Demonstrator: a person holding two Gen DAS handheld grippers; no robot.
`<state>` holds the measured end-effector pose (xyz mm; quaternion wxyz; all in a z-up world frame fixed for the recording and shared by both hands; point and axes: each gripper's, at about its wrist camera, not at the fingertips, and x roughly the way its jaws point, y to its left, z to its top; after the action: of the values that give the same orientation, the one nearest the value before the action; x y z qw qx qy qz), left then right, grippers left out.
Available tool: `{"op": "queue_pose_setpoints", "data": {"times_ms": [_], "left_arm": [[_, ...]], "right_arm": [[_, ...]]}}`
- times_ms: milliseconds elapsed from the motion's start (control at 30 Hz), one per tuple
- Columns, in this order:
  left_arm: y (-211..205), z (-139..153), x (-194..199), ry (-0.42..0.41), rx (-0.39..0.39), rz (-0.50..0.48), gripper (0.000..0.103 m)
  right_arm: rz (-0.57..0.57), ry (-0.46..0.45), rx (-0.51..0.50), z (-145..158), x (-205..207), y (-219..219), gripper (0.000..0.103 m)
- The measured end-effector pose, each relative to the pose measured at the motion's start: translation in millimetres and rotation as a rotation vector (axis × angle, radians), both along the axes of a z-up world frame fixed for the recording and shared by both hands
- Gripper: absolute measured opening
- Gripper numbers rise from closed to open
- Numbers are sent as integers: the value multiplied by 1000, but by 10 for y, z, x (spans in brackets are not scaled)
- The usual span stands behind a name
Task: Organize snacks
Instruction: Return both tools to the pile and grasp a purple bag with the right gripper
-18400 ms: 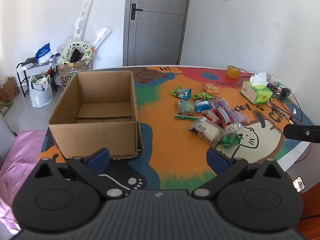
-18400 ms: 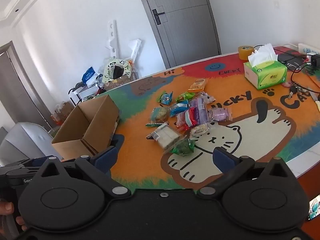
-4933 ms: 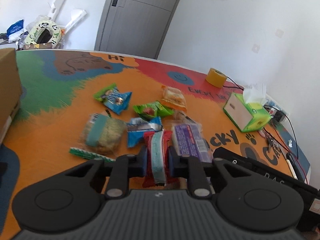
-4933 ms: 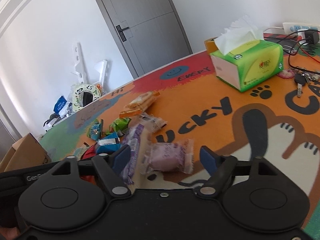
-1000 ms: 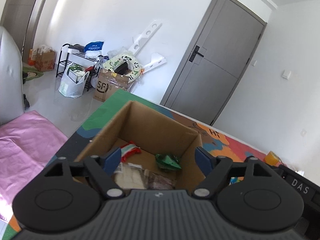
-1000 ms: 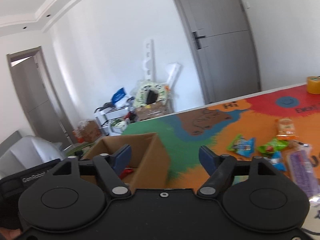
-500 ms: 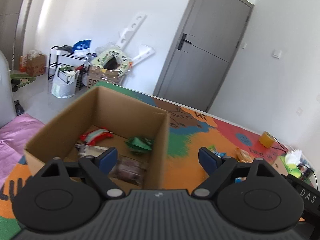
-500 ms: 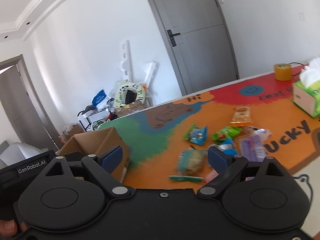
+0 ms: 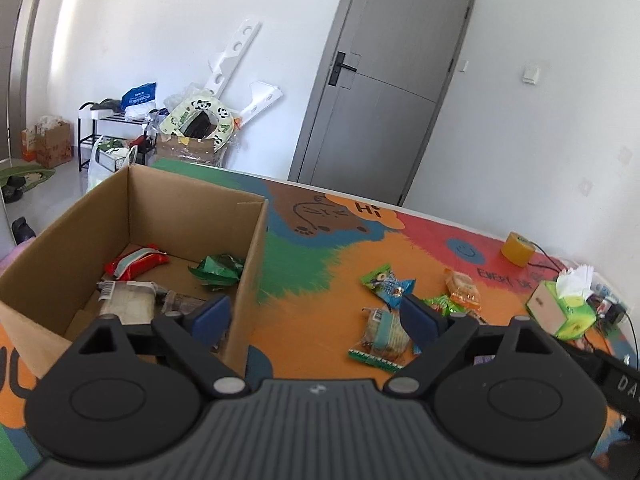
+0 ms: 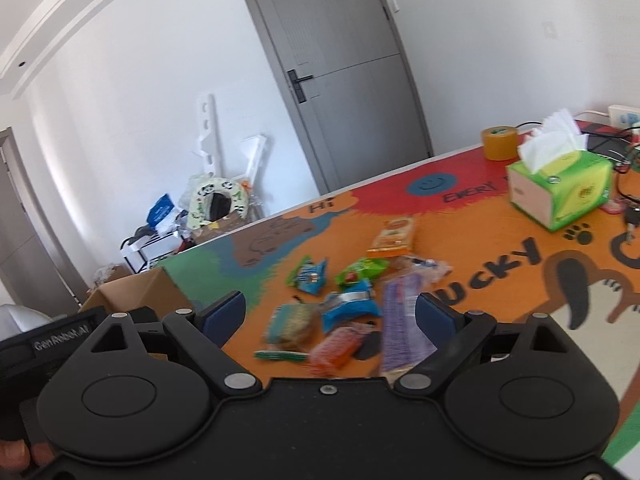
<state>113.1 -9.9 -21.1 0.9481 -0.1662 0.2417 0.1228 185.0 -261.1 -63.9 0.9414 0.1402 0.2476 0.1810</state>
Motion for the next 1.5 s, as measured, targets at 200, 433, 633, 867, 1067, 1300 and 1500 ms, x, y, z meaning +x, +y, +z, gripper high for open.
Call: {"op": "queue_pose_setpoints", "data": {"times_ms": [200,433,633,867,1067,1300,1500], "left_arm": [[-86,110,16,-28,26,-2,90],[-275,117,76,-35,54,-51,90],[-453,26,196,-13,60,-91,89],[-636,-170,375,31,47,-125,88],[-739,-366,541,71,31,-154,87],[-773,-575,710,104,-8,-180,65],[-831,-684,819,122,-28,-221,51]], "right_arm": [[-29,8,16,-59,51,-155,93],[-38,26,34,-150,99,-256,93],[-66,50,42,-272,158,-420,93],[-95,76,42,-409,239,-579,92],[-88,109,40,-531,360,-591,85],[-32,148,50,-631,483,-464,68],[10,199,63,-723,624,-339,47]]}}
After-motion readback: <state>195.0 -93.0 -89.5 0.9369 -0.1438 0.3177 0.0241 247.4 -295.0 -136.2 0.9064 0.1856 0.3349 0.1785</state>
